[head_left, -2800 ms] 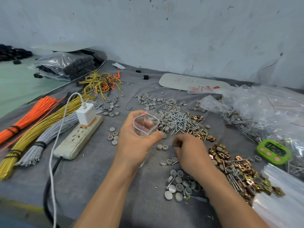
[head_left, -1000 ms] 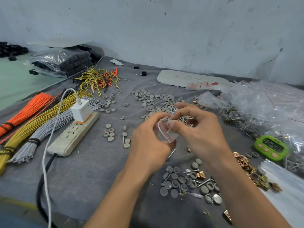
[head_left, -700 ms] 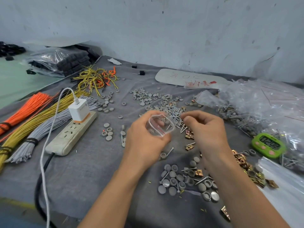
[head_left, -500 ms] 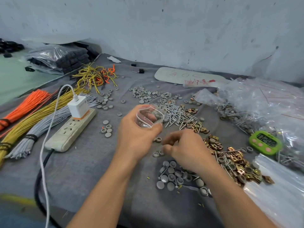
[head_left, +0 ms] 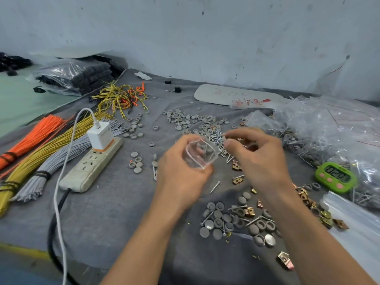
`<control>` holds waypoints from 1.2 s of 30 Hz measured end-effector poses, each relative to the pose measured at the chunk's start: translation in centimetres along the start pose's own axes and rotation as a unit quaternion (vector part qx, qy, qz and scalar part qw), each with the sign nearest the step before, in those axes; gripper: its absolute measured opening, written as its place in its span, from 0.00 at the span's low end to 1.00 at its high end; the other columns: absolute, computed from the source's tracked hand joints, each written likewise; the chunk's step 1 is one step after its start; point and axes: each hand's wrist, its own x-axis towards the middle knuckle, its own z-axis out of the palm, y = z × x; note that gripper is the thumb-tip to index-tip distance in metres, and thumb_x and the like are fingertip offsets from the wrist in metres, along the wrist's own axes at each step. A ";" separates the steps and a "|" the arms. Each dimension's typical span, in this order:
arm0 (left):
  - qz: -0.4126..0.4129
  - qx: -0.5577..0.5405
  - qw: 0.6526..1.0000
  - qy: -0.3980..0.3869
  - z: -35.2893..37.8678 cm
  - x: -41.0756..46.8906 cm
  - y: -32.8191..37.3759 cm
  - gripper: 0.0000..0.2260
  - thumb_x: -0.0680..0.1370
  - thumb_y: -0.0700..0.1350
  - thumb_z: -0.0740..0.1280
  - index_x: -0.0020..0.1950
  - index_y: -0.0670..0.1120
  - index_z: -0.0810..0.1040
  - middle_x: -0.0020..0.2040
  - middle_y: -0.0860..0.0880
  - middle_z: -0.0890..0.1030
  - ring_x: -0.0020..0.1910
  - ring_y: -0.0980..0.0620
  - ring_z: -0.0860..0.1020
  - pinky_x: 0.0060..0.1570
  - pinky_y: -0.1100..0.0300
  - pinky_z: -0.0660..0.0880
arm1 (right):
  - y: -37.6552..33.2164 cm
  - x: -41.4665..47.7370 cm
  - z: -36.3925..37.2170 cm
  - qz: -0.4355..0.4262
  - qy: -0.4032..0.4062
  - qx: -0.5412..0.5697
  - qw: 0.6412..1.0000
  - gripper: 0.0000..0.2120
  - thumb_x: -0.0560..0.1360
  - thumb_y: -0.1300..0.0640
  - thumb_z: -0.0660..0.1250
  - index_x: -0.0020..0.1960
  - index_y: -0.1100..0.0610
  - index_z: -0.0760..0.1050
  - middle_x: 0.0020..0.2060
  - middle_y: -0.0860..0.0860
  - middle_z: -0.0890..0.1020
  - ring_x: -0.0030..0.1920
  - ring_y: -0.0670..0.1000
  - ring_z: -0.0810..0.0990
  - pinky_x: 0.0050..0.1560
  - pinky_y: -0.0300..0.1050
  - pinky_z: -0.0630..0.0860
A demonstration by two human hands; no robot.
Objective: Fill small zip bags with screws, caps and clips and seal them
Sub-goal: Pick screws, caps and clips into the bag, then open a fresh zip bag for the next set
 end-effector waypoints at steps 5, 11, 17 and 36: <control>0.012 0.036 0.998 -0.050 1.0 -0.2 0.6 0.23 0.64 0.42 0.77 0.53 0.63 0.78 0.44 0.63 0.83 0.42 0.64 0.81 0.37 0.72 0.72 | -0.9 -0.3 0.7 -0.014 -0.122 -0.032 0.992 0.13 0.70 0.56 0.76 0.43 0.36 0.86 0.67 0.35 0.77 0.70 0.37 0.71 0.75 0.51 0.66; -0.001 -0.006 1.000 -0.019 0.7 0.2 0.4 0.20 0.66 0.40 0.77 0.53 0.59 0.81 0.42 0.64 0.83 0.39 0.65 0.81 0.40 0.69 0.76 | 0.3 0.2 0.9 0.081 0.010 0.154 0.985 0.08 0.72 0.56 0.75 0.38 0.43 0.87 0.46 0.41 0.87 0.51 0.38 0.84 0.56 0.42 0.78; -0.051 -0.118 0.990 0.050 -0.9 1.1 -0.1 0.19 0.69 0.32 0.77 0.55 0.50 0.82 0.40 0.59 0.84 0.38 0.60 0.82 0.41 0.66 0.77 | 2.0 -2.0 2.3 0.087 -0.179 -0.180 0.963 0.09 0.75 0.55 0.76 0.38 0.44 0.83 0.31 0.30 0.81 0.36 0.31 0.80 0.34 0.24 0.72; -0.028 -0.100 0.993 -0.053 -0.6 0.7 -0.4 0.23 0.61 0.40 0.74 0.55 0.54 0.82 0.46 0.55 0.86 0.45 0.55 0.84 0.47 0.52 0.81 | -2.4 -0.2 1.8 0.009 -0.028 0.096 0.995 0.07 0.67 0.54 0.79 0.40 0.42 0.87 0.52 0.38 0.84 0.51 0.35 0.80 0.58 0.42 0.74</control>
